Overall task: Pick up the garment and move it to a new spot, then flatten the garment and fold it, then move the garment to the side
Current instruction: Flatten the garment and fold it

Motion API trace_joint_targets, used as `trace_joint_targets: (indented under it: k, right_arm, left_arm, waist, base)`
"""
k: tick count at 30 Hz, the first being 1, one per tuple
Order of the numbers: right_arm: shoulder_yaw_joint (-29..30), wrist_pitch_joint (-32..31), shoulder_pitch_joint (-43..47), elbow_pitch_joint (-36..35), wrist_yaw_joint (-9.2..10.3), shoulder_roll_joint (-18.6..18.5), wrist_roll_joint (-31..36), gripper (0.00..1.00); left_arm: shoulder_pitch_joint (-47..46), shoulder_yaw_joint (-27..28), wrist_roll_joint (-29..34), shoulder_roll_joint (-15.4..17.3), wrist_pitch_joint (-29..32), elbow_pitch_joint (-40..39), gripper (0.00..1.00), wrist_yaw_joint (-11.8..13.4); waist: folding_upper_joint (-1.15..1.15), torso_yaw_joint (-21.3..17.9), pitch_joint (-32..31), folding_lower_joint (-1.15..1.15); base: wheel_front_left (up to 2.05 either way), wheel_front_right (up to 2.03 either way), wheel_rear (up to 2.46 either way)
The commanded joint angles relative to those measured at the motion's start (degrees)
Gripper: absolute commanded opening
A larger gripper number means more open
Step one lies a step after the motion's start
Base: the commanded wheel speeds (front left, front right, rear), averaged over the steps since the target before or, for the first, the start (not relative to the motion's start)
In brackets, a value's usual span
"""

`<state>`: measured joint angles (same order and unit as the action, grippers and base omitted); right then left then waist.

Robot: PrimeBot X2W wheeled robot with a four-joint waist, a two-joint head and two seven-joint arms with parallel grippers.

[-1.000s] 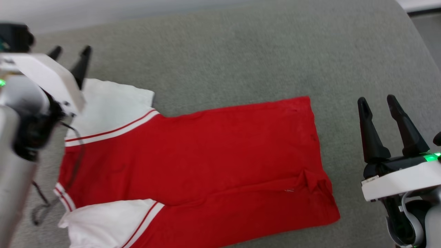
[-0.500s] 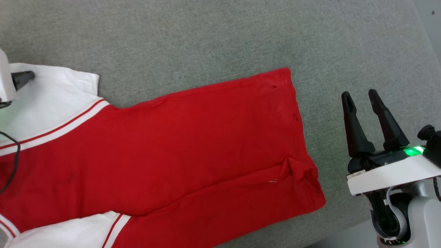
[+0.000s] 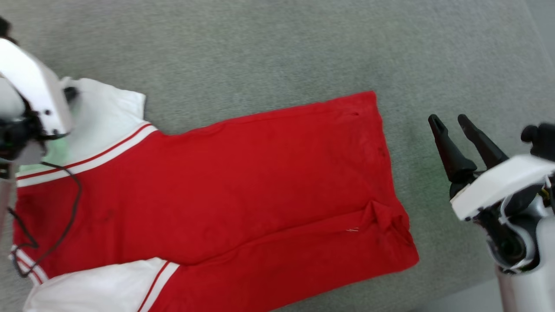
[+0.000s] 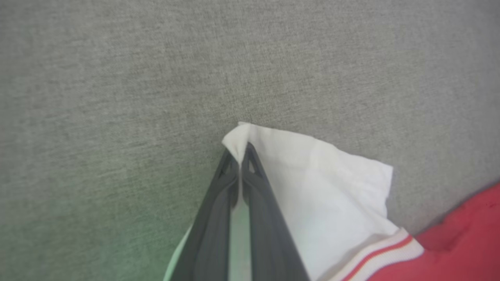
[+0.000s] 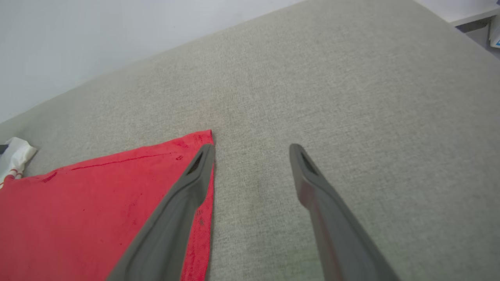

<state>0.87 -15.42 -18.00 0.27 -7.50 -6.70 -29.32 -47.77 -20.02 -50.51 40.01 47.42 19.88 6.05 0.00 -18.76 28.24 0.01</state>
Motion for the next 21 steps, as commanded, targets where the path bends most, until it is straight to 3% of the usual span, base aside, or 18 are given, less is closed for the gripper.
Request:
trace_joint_targets:
  k: [1, 8, 18, 20, 21]
  right_arm:
    - [0.1, -3.3, -1.9, 1.8, 0.02, -1.3, -0.6, 1.0]
    - [-0.7, -22.2, -9.5, 9.8, 0.02, -6.0, -2.6, 1.0]
    - [-3.3, -33.2, -15.7, 20.5, 0.02, -5.9, -0.5, 1.0]
    - [-4.1, -36.2, -15.1, 22.8, 0.02, -5.4, 0.1, 0.22]
    - [-4.2, -37.2, -15.1, 23.5, 0.02, -5.2, 0.0, 0.0]
  left_arm:
    - [1.1, -0.5, 0.4, -1.2, -1.2, -0.1, 0.0, -0.5]
    - [0.0, -1.8, 2.0, -5.1, -7.5, -3.3, 0.0, -2.2]
    - [0.5, -3.7, 3.1, -8.0, -10.9, -7.3, 0.0, -3.1]
    - [1.1, -3.8, 2.9, -8.2, -11.6, -7.4, 0.0, -3.4]
    - [1.5, -3.8, 2.8, -8.4, -11.9, -7.4, 0.0, -3.5]
  waist:
    - [0.0, 2.6, -2.1, -0.01]
    - [0.0, 9.0, -3.8, -0.01]
    - [0.0, 14.1, -2.0, -0.01]
    - [0.0, 14.6, -2.1, -0.01]
    - [0.0, 14.8, -2.3, -0.01]
  base:
    - [0.0, 0.0, 0.0]
    - [0.0, 0.0, 0.0]
    - [0.0, 0.0, 0.0]
    - [0.0, 0.0, 0.0]
    - [0.0, 0.0, 0.0]
